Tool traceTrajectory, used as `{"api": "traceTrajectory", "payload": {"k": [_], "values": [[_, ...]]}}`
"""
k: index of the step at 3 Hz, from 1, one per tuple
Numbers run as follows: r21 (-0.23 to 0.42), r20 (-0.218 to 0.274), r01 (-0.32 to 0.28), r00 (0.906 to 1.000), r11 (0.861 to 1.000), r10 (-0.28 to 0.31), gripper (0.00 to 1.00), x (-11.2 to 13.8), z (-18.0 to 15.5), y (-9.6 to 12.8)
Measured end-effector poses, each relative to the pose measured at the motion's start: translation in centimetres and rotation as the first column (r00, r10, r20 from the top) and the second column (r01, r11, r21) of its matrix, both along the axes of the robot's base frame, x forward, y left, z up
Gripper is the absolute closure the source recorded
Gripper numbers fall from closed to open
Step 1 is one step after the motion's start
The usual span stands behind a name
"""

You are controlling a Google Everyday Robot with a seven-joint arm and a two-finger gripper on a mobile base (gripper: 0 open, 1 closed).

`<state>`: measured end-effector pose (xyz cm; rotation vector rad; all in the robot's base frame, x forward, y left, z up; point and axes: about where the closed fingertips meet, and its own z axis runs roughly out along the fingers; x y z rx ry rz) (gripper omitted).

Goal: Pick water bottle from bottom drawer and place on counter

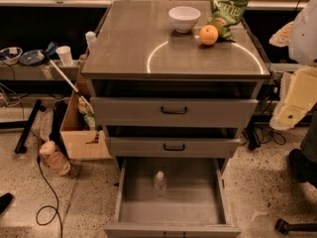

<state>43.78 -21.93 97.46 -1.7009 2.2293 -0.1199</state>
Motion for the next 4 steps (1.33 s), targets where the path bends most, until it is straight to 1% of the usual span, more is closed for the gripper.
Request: {"api": "traceTrajectory", "payload": {"k": [1, 2, 3, 4], "values": [[-0.014, 0.007, 0.028, 0.9996, 1.000, -0.028, 0.00, 0.1, -1.4, -0.4], [0.018, -0.002, 0.042, 0.9991, 0.999, -0.042, 0.00, 0.2, -3.7, -0.9], [0.157, -0.060, 0.043, 0.9976, 0.987, -0.034, 0.00, 0.6, -6.2, -2.3], [0.346, -0.101, 0.021, 0.9947, 0.938, 0.015, 0.00, 1.3, -7.7, -1.8]]}}
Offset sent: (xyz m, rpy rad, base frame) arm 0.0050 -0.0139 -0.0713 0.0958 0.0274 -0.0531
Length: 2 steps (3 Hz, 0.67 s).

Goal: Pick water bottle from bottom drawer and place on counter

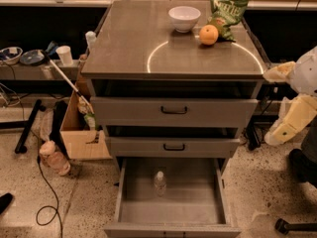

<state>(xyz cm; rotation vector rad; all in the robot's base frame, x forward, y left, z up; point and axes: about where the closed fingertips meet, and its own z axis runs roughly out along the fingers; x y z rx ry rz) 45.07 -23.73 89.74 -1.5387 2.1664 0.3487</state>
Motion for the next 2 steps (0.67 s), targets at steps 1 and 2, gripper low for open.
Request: {"api": "traceTrajectory", "payload": {"k": [1, 2], "values": [[0.158, -0.018, -0.024, 0.9995, 0.987, 0.027, 0.00, 0.34, -0.46, 0.66], [0.295, -0.028, -0.048, 0.9979, 0.954, 0.059, 0.00, 0.50, -0.12, 1.39]]}}
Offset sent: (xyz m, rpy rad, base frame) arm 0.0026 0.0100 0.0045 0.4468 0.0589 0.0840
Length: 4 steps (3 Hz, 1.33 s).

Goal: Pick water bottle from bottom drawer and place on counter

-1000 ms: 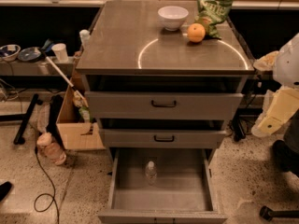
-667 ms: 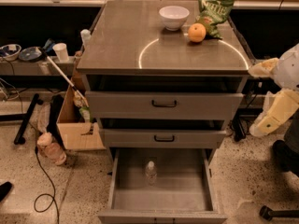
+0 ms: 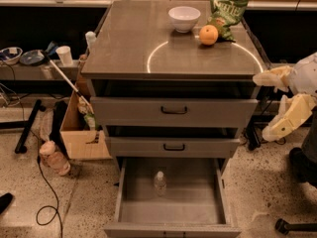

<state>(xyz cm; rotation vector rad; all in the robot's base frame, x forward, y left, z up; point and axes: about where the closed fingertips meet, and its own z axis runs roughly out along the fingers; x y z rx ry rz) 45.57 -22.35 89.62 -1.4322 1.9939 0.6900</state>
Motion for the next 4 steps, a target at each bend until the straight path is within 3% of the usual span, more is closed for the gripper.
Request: {"api": "traceTrajectory", "payload": {"k": [2, 4], "values": [[0.003, 0.017, 0.034, 0.9993, 0.999, -0.035, 0.00, -0.2, -1.3, -0.3], [-0.006, 0.040, 0.087, 0.9954, 0.996, -0.087, 0.00, 0.2, -5.9, -0.3]]}}
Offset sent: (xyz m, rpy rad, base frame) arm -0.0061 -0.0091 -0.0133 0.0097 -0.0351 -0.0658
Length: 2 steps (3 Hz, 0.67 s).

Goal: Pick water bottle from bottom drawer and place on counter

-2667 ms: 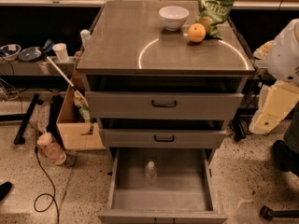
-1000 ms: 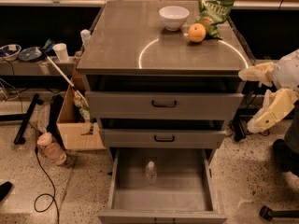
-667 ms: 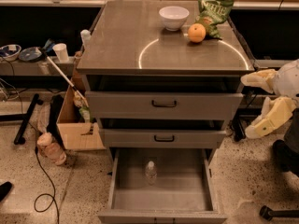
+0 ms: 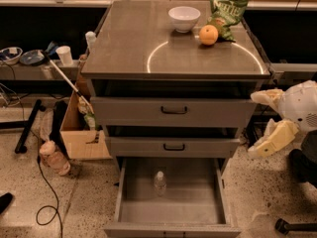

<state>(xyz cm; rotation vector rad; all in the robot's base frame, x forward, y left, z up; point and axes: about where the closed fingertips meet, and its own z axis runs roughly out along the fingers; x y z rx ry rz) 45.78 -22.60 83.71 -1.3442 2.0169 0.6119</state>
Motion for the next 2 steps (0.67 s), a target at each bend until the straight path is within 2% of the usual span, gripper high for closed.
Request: {"api": "traceTrajectory", "payload": {"k": [1, 2], "values": [[-0.020, 0.016, 0.030, 0.9994, 0.999, -0.029, 0.00, 0.3, -2.8, 0.3], [-0.043, -0.039, 0.053, 0.9978, 0.998, -0.055, 0.00, 0.4, -8.7, 1.0]]}}
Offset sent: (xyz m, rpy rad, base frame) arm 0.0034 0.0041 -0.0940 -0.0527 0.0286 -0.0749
